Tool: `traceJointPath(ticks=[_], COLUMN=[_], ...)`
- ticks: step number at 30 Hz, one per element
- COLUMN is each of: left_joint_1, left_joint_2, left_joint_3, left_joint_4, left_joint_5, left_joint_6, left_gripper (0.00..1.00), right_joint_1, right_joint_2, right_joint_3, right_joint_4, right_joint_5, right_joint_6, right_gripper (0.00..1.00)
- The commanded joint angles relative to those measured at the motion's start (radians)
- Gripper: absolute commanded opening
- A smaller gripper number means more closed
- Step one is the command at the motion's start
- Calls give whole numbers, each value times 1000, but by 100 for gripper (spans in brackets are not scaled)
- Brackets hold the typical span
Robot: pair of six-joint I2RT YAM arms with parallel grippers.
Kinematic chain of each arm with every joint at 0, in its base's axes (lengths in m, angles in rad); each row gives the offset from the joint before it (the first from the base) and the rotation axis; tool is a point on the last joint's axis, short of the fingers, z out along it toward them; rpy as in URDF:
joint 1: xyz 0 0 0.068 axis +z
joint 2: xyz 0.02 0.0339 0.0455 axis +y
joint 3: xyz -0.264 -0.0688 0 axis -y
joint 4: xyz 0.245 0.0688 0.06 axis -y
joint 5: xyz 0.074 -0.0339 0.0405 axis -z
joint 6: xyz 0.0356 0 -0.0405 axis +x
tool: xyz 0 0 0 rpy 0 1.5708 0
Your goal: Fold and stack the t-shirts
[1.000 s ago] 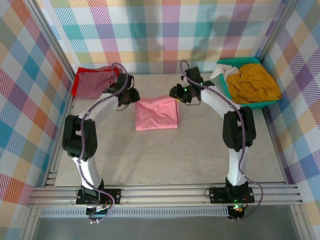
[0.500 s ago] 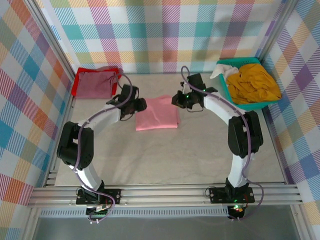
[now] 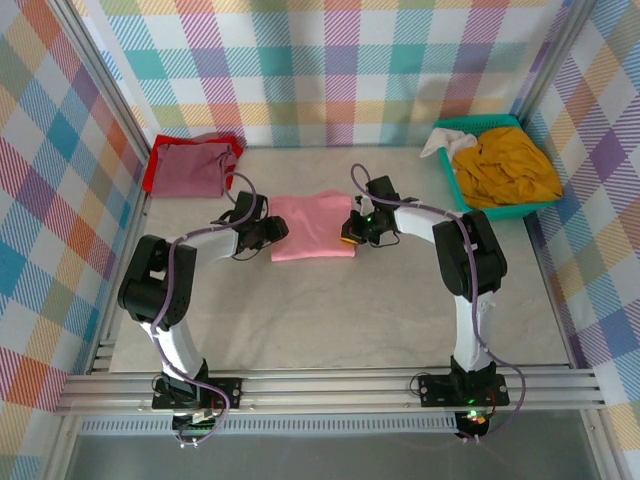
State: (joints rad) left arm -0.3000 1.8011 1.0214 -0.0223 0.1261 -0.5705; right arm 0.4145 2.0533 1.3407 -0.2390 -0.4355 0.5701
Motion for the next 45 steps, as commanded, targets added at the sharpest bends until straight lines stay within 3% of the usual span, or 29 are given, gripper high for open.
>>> traceJointPath(ticks=[1, 5, 11, 23, 31, 38, 42, 45], left_joint_1=[35, 48, 35, -72, -83, -82, -70, -44], left_joint_2=[19, 46, 133, 236, 250, 282, 265, 232], left_joint_3=[17, 61, 95, 214, 227, 254, 250, 224], left_joint_4=[-11, -68, -37, -54, -69, -47, -27, 17], left_joint_5=[16, -12, 40, 47, 17, 38, 58, 88], left_joint_6=[-30, -25, -19, -32, -47, -42, -33, -35], left_gripper=[50, 54, 54, 42, 37, 2, 0, 0], right_joint_1=[-2, -3, -3, -4, -3, -11, -20, -26], right_joint_2=[-2, -7, 6, 15, 10, -3, -46, -116], right_joint_3=[3, 9, 12, 0, -6, -12, -4, 8], right_joint_4=[23, 18, 24, 36, 44, 57, 27, -30], right_joint_5=[2, 2, -7, -12, -20, -35, -43, -46], right_joint_6=[-13, -13, -4, 8, 12, 25, 19, 4], right_gripper=[1, 1, 1, 1, 1, 1, 3, 12])
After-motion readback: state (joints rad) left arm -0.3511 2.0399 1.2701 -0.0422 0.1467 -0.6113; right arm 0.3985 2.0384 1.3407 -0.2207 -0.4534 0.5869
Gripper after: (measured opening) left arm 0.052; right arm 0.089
